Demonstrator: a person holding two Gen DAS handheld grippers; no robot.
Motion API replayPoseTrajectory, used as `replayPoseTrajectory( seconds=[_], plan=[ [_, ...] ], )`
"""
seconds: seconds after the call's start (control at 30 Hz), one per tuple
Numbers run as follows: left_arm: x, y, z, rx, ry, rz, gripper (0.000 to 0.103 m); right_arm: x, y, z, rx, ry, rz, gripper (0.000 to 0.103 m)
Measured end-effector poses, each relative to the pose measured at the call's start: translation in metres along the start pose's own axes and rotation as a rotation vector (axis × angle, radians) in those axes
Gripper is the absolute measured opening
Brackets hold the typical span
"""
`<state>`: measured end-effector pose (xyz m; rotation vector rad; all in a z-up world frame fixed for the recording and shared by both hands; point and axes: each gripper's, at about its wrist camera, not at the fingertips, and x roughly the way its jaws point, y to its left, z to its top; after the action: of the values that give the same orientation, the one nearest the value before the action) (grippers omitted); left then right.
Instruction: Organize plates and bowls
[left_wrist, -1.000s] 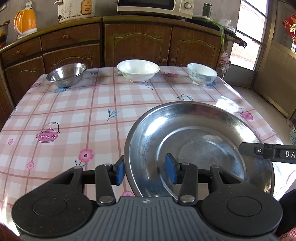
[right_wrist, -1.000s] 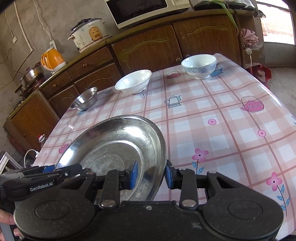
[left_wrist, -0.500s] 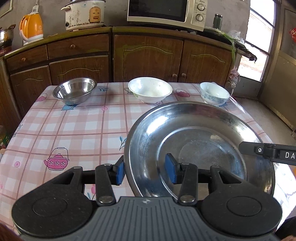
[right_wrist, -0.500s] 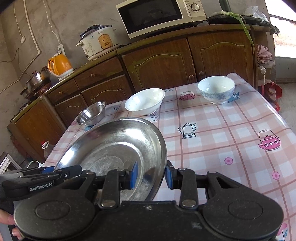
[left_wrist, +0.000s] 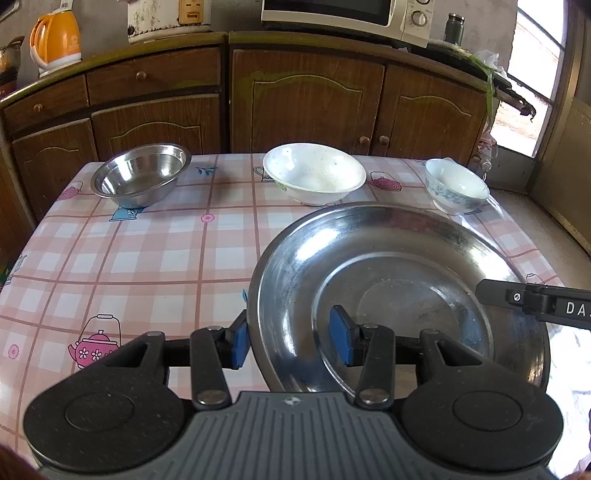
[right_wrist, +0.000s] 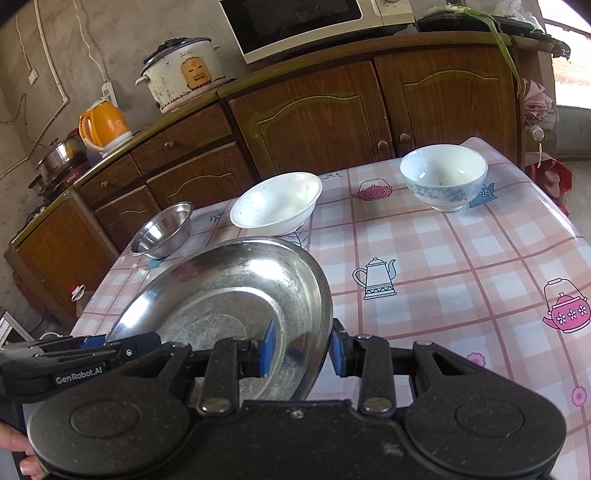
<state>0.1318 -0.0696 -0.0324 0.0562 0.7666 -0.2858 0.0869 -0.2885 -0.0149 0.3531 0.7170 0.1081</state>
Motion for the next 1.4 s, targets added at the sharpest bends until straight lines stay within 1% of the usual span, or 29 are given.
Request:
replayPoseTrajectory(
  seconds=[0.4,0.73,1.07,1.23,1.4],
  plan=[
    [0.040,0.001,0.010,0.000,0.040,0.007,0.045,0.047,-0.018,0.009,0.013,0.020,-0.017,0.040],
    [0.069,-0.002,0.015,0.000,0.062,0.007,0.045,0.075,-0.033,0.013,0.016,0.031,-0.034,0.040],
    [0.087,-0.004,0.019,0.015,0.060,0.006,0.045,0.090,-0.042,0.014,0.017,0.025,-0.052,0.040],
    [0.096,-0.004,0.020,-0.005,0.065,-0.001,0.045,0.094,-0.045,0.015,0.017,0.018,-0.055,0.040],
    [0.103,-0.008,0.021,-0.005,0.068,-0.001,0.045,0.097,-0.049,0.015,0.015,0.023,-0.063,0.040]
  ],
)
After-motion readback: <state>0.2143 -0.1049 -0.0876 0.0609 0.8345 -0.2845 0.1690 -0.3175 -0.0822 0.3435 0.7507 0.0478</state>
